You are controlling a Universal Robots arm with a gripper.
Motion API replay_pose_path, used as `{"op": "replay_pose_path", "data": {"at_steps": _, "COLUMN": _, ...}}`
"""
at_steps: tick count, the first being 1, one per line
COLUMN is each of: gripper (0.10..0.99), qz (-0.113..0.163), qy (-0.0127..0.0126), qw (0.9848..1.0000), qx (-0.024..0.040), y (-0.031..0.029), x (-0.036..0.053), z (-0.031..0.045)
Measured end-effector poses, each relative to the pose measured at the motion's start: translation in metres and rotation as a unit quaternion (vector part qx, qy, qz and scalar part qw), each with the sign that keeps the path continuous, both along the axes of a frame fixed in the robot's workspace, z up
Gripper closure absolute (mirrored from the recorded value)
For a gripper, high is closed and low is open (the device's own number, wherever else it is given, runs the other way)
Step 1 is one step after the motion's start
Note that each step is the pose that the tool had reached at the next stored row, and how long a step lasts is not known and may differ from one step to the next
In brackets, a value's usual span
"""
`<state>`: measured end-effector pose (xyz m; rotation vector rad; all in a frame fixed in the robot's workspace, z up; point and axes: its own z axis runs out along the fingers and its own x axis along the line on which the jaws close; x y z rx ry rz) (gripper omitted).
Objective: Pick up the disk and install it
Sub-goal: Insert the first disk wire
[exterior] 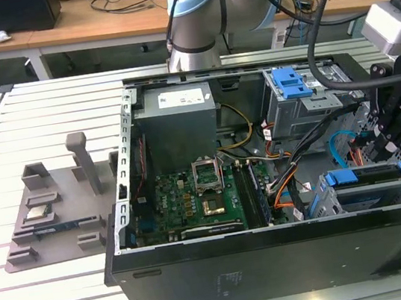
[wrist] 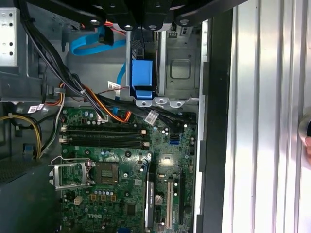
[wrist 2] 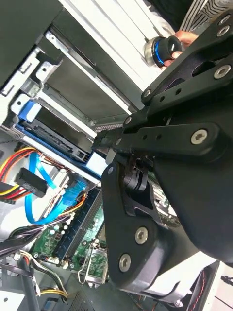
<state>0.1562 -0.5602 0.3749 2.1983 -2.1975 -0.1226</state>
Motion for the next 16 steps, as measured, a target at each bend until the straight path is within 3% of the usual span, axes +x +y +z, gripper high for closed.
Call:
{"op": "replay_pose_path", "data": {"at_steps": 5, "gripper": 0.980, "qz": 0.000, "qy": 0.0000, "qw": 1.0000, "qx": -0.0003, "y": 0.0043, "x": 0.0161, "z": 0.0000}}
{"op": "replay_pose_path", "data": {"at_steps": 10, "gripper": 0.980, "qz": 0.000, "qy": 0.0000, "qw": 1.0000, "qx": -0.0016, "y": 0.0130, "x": 0.0295, "z": 0.0000}}
{"op": "replay_pose_path", "data": {"at_steps": 13, "gripper": 0.980, "qz": 0.000, "qy": 0.0000, "qw": 1.0000, "qx": -0.0030, "y": 0.0279, "x": 0.0358, "z": 0.0000}}
{"op": "replay_pose_path", "data": {"at_steps": 16, "gripper": 0.980, "qz": 0.000, "qy": 0.0000, "qw": 1.0000, "qx": -0.0032, "y": 0.0372, "x": 0.0350, "z": -0.0002}}
